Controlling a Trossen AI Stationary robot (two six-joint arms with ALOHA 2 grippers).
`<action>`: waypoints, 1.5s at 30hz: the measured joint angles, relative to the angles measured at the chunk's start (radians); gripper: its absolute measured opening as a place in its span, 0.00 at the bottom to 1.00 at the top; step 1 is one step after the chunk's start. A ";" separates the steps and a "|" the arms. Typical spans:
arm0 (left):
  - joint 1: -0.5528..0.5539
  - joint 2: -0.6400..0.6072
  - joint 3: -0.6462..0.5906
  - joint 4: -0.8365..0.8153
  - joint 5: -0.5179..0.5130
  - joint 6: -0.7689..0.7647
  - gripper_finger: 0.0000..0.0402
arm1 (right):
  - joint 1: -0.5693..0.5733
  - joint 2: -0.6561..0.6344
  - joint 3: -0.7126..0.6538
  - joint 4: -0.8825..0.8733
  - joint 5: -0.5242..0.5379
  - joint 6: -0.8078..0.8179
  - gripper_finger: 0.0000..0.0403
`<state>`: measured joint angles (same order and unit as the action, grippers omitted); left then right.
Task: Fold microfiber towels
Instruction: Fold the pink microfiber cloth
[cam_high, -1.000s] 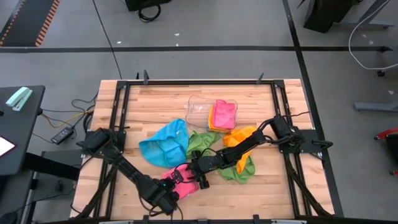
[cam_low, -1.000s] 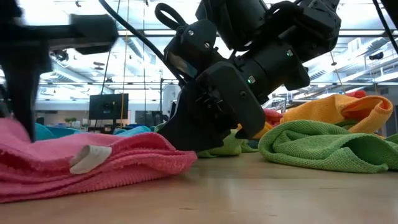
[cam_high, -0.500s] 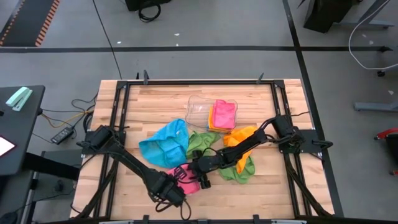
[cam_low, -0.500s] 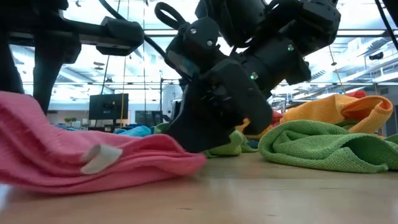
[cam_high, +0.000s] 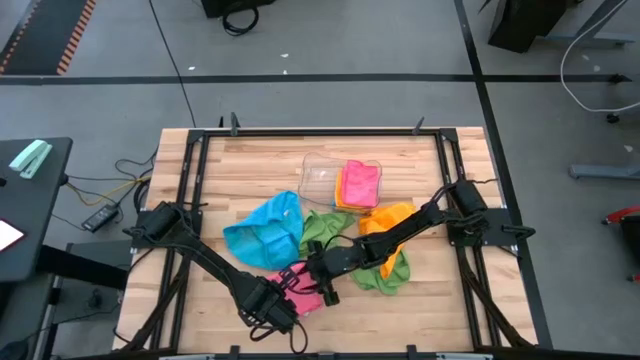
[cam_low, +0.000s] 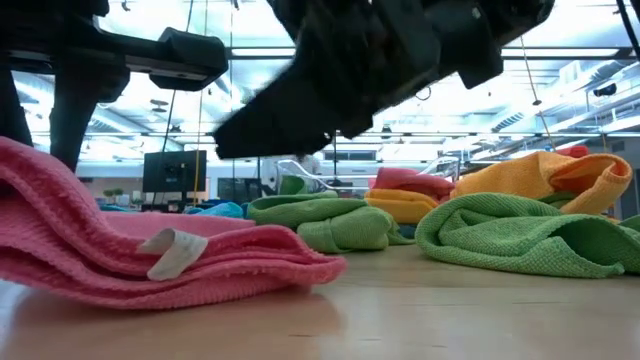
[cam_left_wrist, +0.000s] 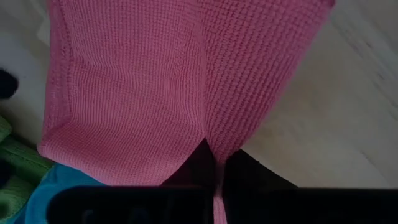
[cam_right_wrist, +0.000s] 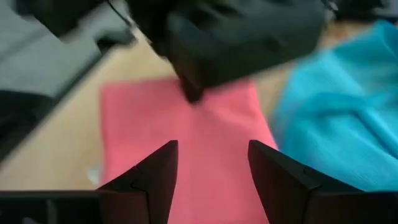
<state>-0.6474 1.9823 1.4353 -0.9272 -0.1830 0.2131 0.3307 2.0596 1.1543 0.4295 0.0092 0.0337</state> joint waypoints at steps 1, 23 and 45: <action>0.000 0.000 0.000 0.002 -0.005 0.000 0.07 | 0.005 0.017 0.001 0.029 -0.007 0.005 0.51; -0.034 0.000 -0.003 -0.007 -0.033 -0.016 0.07 | 0.007 0.029 0.084 -0.126 -0.003 -0.097 0.51; -0.030 0.000 0.052 -0.016 -0.033 0.013 0.05 | 0.018 -0.370 -0.257 -0.186 0.166 -0.014 0.51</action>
<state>-0.6774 1.9823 1.4878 -0.9432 -0.2165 0.2256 0.3484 1.6901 0.8978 0.2438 0.1753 0.0193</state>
